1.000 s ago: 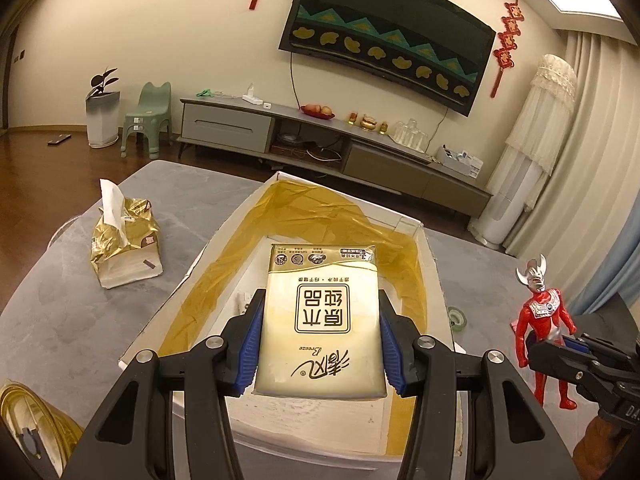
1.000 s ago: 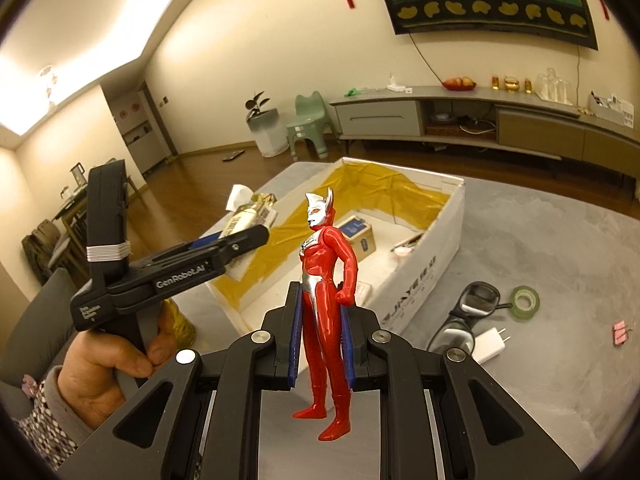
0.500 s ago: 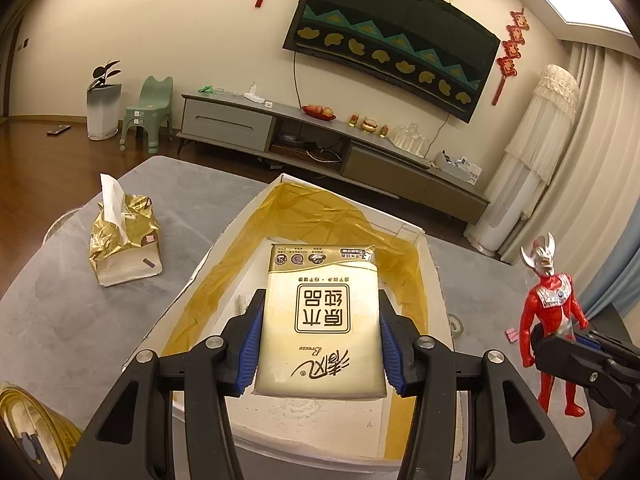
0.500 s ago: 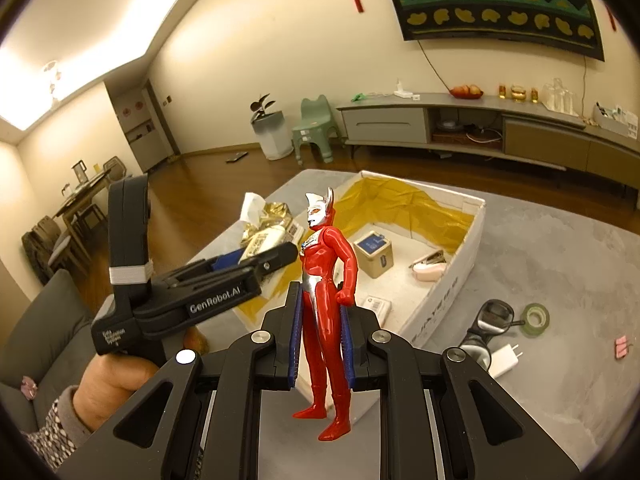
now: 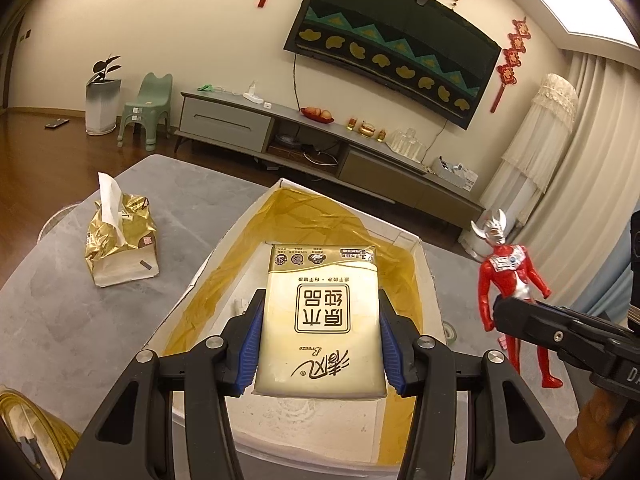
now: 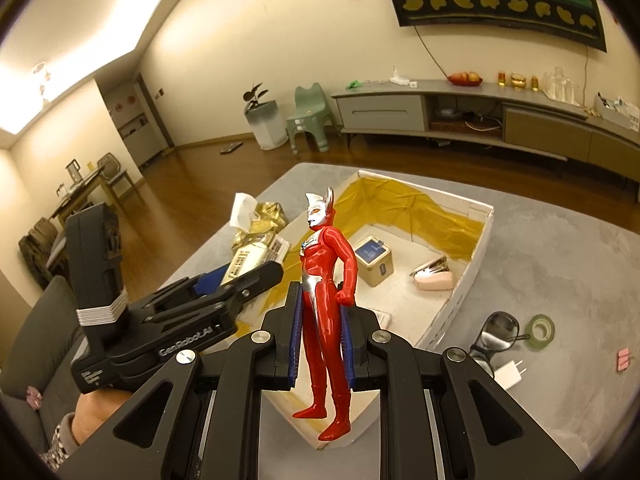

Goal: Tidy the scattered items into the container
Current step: 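Carry the red figure and tissue pack over the cardboard box with both tools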

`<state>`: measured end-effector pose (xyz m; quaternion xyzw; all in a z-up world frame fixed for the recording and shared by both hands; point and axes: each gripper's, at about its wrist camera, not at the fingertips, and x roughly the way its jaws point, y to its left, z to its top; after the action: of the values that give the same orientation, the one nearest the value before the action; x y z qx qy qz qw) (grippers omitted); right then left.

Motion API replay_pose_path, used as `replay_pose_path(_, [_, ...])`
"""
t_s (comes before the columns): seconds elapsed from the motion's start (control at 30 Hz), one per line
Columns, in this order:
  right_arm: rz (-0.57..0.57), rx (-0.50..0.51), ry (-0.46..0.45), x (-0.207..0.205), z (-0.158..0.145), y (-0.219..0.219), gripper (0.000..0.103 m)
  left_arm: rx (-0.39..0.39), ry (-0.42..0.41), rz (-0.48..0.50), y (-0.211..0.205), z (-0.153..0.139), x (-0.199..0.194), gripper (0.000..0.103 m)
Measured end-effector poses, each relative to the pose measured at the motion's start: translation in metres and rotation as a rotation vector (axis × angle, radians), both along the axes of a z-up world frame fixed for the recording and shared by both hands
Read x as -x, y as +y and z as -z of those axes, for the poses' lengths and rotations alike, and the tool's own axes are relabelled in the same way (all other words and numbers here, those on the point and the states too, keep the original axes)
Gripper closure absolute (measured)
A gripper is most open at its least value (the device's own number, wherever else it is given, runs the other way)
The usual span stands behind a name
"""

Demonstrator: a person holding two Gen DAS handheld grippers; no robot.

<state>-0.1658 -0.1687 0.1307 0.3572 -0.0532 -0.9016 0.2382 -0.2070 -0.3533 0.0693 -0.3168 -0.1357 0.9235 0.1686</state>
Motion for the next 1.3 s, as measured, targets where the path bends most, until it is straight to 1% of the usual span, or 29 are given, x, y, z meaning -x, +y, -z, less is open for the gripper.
replay_pose_path(0.17, [-0.007, -0.024, -0.014, 0.009, 0.003, -0.011, 0.085, -0.017, -0.002, -0.012, -0.006, -0.001, 0.001, 0.051])
replay_pose_path(0.33, [-0.012, -0.048, -0.049, 0.028, 0.010, -0.018, 0.085, -0.045, -0.014, -0.018, -0.012, -0.001, 0.004, 0.051])
replay_pose_path(0.4, [-0.011, -0.062, -0.066, 0.036, 0.013, -0.020, 0.085, -0.070, -0.023, -0.015, -0.015, -0.001, 0.007, 0.051])
replay_pose_path(0.6, [-0.004, -0.091, -0.132, 0.068, 0.020, -0.022, 0.085, -0.191, -0.057, 0.006, -0.029, -0.001, 0.018, 0.051])
replay_pose_path(0.7, [0.004, -0.091, -0.164, 0.086, 0.022, -0.021, 0.085, -0.204, -0.066, 0.014, -0.031, 0.000, 0.023, 0.051])
replay_pose_path(0.8, [0.005, -0.094, -0.188, 0.104, 0.024, -0.021, 0.085, -0.188, -0.073, 0.036, -0.027, 0.000, 0.026, 0.051])
replay_pose_path(0.83, [0.003, -0.098, -0.193, 0.109, 0.023, -0.021, 0.085, -0.171, -0.074, 0.052, -0.022, 0.000, 0.026, 0.051])
replay_pose_path(0.9, [-0.009, -0.121, -0.195, 0.118, 0.022, -0.024, 0.085, -0.108, -0.062, 0.076, -0.011, -0.004, 0.026, 0.051])
replay_pose_path(0.93, [-0.017, -0.135, -0.192, 0.122, 0.021, -0.026, 0.085, -0.090, -0.055, 0.087, -0.006, -0.006, 0.025, 0.051])
replay_pose_path(1.0, [-0.034, -0.177, -0.178, 0.130, 0.018, -0.030, 0.085, -0.050, -0.019, 0.081, 0.000, -0.015, 0.021, 0.051])
replay_pose_path(1.07, [-0.053, -0.226, -0.157, 0.136, 0.017, -0.035, 0.085, 0.020, 0.026, 0.060, 0.005, -0.023, 0.019, 0.051])
replay_pose_path(1.1, [-0.067, -0.252, -0.146, 0.141, 0.016, -0.038, 0.085, 0.041, 0.033, 0.057, 0.006, -0.024, 0.020, 0.051])
replay_pose_path(1.17, [-0.093, -0.295, -0.140, 0.150, 0.016, -0.044, 0.085, 0.081, 0.032, 0.059, 0.010, -0.023, 0.026, 0.051])
replay_pose_path(1.2, [-0.108, -0.316, -0.138, 0.155, 0.016, -0.047, 0.085, 0.088, 0.023, 0.070, 0.011, -0.021, 0.030, 0.051])
replay_pose_path(1.27, [-0.129, -0.355, -0.133, 0.164, 0.018, -0.051, 0.085, 0.085, -0.024, 0.156, 0.015, -0.014, 0.041, 0.051])
replay_pose_path(1.3, [-0.138, -0.378, -0.128, 0.169, 0.018, -0.054, 0.085, 0.091, -0.037, 0.171, 0.017, -0.011, 0.045, 0.051])
